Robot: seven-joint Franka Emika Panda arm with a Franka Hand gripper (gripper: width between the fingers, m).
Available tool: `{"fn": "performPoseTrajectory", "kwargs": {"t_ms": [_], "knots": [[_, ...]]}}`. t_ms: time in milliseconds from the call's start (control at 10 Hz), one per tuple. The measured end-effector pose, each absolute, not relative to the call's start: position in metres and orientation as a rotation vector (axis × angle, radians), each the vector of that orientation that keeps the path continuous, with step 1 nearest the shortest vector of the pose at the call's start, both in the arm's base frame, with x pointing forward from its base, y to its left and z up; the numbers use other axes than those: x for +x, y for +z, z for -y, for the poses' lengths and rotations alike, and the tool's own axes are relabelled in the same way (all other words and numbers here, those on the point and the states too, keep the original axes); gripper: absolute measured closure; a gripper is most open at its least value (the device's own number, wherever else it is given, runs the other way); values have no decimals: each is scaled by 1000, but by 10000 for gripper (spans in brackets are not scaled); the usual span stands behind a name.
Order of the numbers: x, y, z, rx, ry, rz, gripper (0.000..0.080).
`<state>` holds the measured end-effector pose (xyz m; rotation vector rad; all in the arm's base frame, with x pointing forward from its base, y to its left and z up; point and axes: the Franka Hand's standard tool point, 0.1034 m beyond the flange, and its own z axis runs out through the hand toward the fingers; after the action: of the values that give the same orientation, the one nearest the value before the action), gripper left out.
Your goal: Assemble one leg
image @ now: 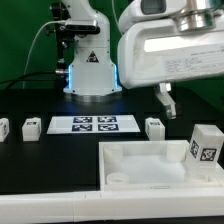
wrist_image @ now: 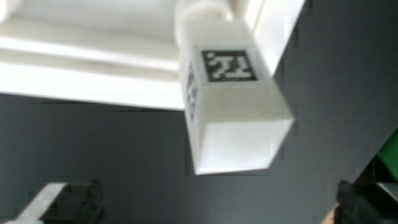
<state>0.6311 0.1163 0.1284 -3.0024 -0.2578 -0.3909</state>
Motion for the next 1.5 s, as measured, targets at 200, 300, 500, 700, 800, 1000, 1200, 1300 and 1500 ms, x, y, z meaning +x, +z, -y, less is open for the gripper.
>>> {"fn": "performPoseTrajectory", "kwargs": {"t_ms": [200, 300, 500, 700, 800, 1000, 1200, 1300, 1500], "knots": [[634, 127, -115, -3014, -230, 261, 150], [639, 125, -112, -3014, -263, 254, 150], [639, 121, -109, -3016, -262, 259, 150], [639, 121, -110, -3016, -261, 259, 150], [639, 121, -110, -3016, -260, 259, 150], [635, 120, -114, -3026, -193, 103, 150], [636, 119, -121, -3037, -168, 39, 150], [636, 116, -119, -3038, -150, 15, 150], [636, 110, -118, -3037, -158, 18, 150]]}}
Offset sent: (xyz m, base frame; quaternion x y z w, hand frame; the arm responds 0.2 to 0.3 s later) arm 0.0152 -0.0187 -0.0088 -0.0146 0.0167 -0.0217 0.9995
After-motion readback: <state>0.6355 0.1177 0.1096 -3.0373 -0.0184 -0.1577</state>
